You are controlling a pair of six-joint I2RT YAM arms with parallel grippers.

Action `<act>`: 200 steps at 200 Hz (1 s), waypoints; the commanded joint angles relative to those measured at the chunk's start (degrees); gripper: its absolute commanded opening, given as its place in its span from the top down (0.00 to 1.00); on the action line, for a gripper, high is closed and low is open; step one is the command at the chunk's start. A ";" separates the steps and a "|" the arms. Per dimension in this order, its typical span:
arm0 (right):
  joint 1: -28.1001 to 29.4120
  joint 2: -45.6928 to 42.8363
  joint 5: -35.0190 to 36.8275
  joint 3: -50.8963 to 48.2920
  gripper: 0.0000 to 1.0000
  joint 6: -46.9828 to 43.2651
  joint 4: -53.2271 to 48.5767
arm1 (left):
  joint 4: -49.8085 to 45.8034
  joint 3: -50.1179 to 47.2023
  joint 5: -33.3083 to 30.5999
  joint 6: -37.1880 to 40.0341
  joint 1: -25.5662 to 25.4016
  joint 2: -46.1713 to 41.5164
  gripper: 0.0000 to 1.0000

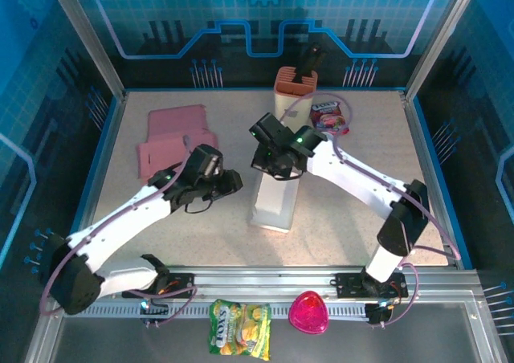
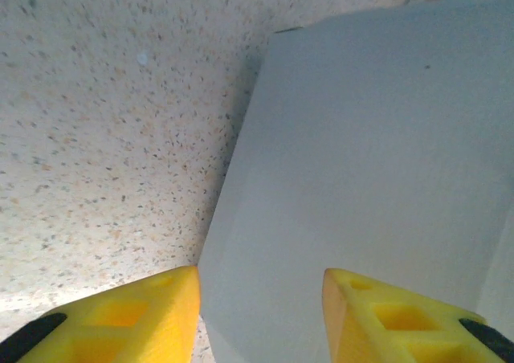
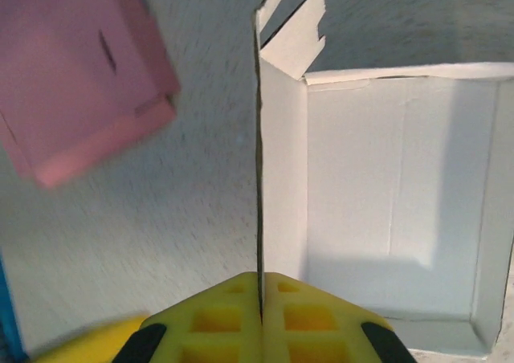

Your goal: Fold the paper box

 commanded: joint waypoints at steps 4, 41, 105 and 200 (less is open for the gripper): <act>1.50 -1.87 13.81 1.78 1.00 27.13 -8.68 | -8.96 1.66 -3.60 3.93 -0.15 -5.27 0.55; 1.79 7.94 19.55 19.58 1.00 50.13 -33.98 | -13.81 0.32 -2.33 5.61 -0.19 -11.12 0.55; -3.11 11.12 15.22 19.75 1.00 65.23 -29.75 | -18.02 -1.42 2.65 8.26 -0.29 -16.27 0.55; -8.59 2.93 9.12 4.84 0.72 44.49 -12.54 | -9.46 -1.15 6.78 12.56 -0.26 -6.28 0.54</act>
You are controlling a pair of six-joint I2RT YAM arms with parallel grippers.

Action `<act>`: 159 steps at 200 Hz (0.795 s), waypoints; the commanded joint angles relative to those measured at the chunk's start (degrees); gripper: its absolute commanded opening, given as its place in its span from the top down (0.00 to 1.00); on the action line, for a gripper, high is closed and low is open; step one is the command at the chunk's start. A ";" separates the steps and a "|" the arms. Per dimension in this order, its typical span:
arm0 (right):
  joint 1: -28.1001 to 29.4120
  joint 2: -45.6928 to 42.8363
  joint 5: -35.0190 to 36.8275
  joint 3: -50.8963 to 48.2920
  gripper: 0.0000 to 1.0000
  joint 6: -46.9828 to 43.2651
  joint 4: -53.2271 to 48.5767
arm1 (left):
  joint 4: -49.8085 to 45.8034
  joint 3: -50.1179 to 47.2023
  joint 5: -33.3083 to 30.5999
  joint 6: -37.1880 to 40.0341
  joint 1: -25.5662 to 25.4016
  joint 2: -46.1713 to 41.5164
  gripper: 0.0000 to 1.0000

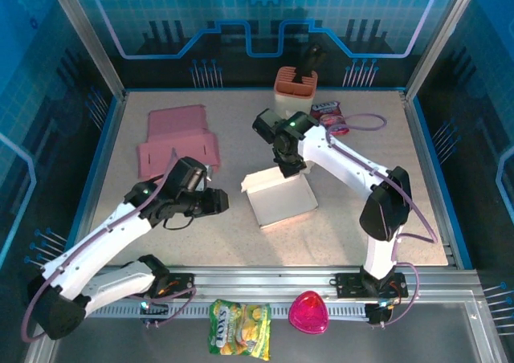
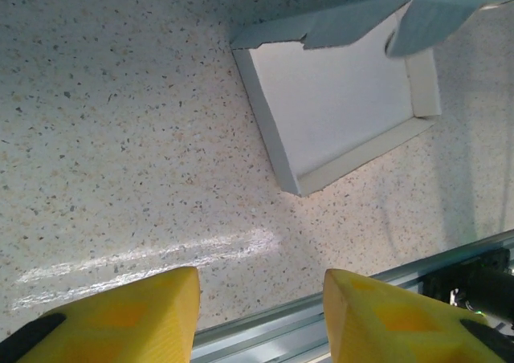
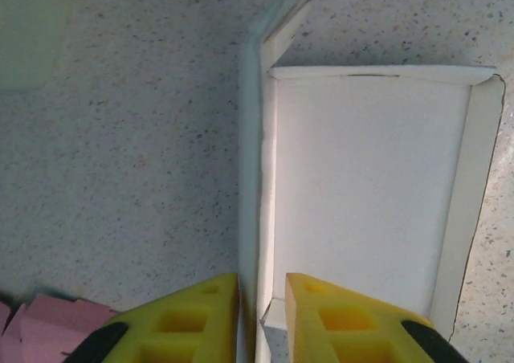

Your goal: Fold the paper box

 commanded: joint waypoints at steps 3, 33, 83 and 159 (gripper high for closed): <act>-3.58 -6.99 0.25 -3.21 0.71 -5.17 5.70 | 4.13 1.16 1.43 3.65 -0.25 3.48 0.54; -9.76 -15.09 -1.03 -9.62 0.63 -37.09 21.46 | 5.32 5.19 0.38 8.13 -0.17 10.32 0.50; -24.72 -30.42 -29.93 -24.78 0.50 -98.37 33.42 | 5.70 12.36 -3.75 17.12 -0.09 18.94 0.48; -27.40 -30.06 -30.89 -36.37 0.39 -114.36 33.02 | 6.31 14.04 -8.64 19.64 -0.16 23.64 0.48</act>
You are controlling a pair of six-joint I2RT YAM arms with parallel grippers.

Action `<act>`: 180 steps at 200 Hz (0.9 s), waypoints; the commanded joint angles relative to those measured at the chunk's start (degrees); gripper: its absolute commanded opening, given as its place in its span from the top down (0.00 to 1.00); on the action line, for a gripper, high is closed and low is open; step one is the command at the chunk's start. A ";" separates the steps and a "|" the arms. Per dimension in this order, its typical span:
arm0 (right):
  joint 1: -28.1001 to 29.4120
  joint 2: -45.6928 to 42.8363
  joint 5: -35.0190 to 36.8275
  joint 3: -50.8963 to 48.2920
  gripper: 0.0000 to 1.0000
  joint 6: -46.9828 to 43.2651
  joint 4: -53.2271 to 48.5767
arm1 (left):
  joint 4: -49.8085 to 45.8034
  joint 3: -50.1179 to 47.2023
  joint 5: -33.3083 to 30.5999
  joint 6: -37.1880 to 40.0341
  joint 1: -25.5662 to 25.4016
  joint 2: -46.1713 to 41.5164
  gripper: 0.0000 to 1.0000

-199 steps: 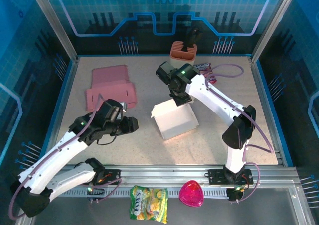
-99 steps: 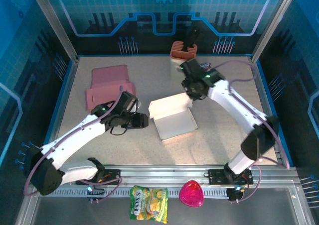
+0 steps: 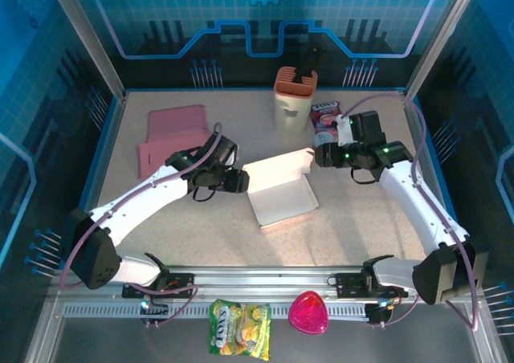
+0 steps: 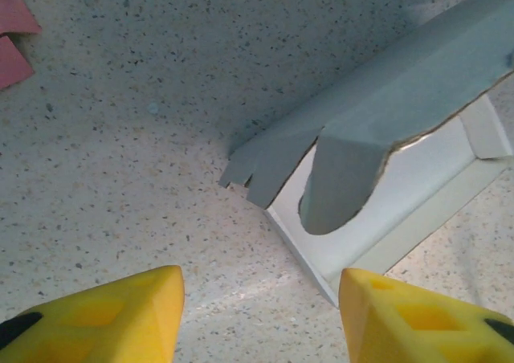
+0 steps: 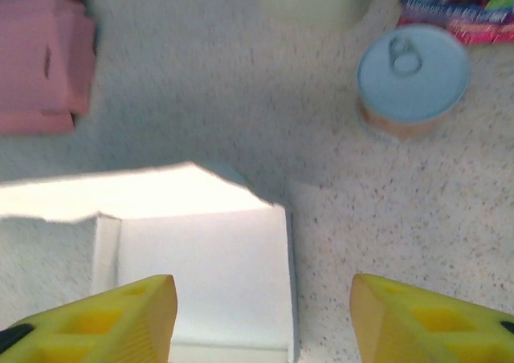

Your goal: Fold the paper box

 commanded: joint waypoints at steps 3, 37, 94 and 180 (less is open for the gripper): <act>0.22 3.38 -2.07 -0.71 0.38 -8.79 3.14 | 0.56 1.30 -2.14 2.18 -0.17 1.45 0.48; 0.31 9.50 -3.71 2.11 0.40 -12.76 6.12 | 2.39 1.03 -2.19 1.38 -0.08 2.84 0.51; 0.50 14.82 -9.67 3.66 0.51 -16.37 9.45 | 4.04 2.56 -2.76 1.21 -0.17 5.39 0.56; 1.53 17.08 -8.22 4.70 0.78 -15.09 7.78 | 5.10 4.52 -2.32 0.60 -0.15 8.37 0.75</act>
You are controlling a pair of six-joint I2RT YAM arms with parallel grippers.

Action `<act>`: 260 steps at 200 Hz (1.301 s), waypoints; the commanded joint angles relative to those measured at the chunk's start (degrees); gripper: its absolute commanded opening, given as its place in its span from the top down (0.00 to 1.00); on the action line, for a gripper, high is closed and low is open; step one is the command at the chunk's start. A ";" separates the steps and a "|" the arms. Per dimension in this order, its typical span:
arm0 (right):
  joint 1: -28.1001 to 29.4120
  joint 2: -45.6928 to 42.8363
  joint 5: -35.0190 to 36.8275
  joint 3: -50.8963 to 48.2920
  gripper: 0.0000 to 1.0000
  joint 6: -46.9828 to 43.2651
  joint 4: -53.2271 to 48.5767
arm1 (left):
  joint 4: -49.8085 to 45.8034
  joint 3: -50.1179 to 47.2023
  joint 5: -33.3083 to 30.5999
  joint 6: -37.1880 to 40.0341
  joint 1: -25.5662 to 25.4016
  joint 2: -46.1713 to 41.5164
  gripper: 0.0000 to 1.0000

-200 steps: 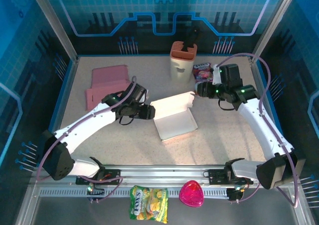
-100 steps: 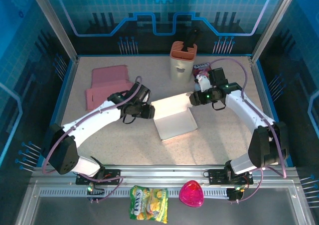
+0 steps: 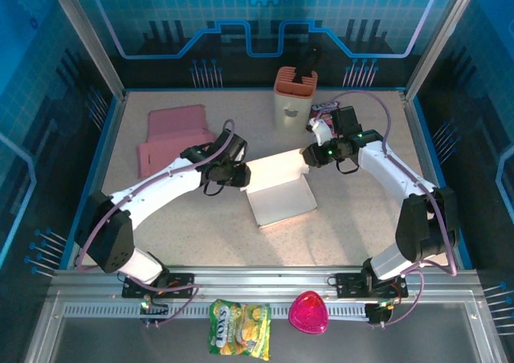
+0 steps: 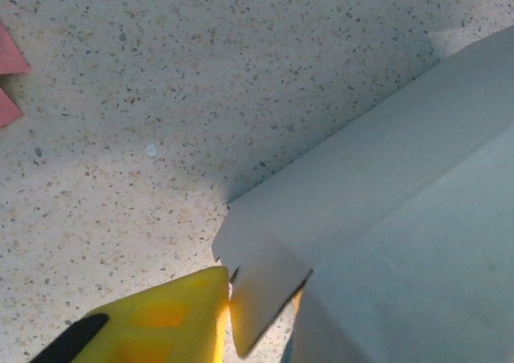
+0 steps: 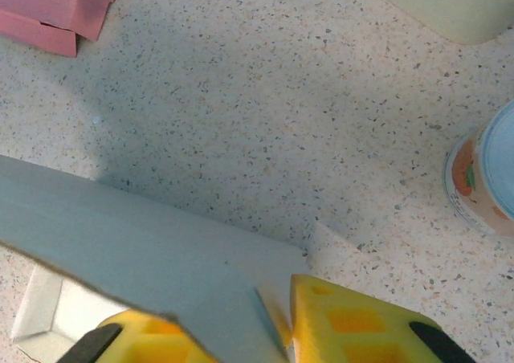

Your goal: Fold the paper box

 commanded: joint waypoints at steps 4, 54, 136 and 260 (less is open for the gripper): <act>0.77 1.10 0.15 1.75 0.79 0.37 -0.35 | 0.61 2.10 -0.28 0.47 -0.16 0.81 0.76; 3.41 1.67 3.81 2.46 0.91 1.77 -0.39 | 1.08 2.10 -1.28 -0.85 -0.11 1.01 0.90; 9.63 -4.40 18.47 -0.94 1.00 10.83 4.24 | -0.57 3.65 -6.83 -9.03 -0.18 1.64 1.00; 16.23 1.49 26.18 4.72 1.00 31.92 10.22 | -2.22 18.11 -14.47 -21.37 2.75 12.02 1.00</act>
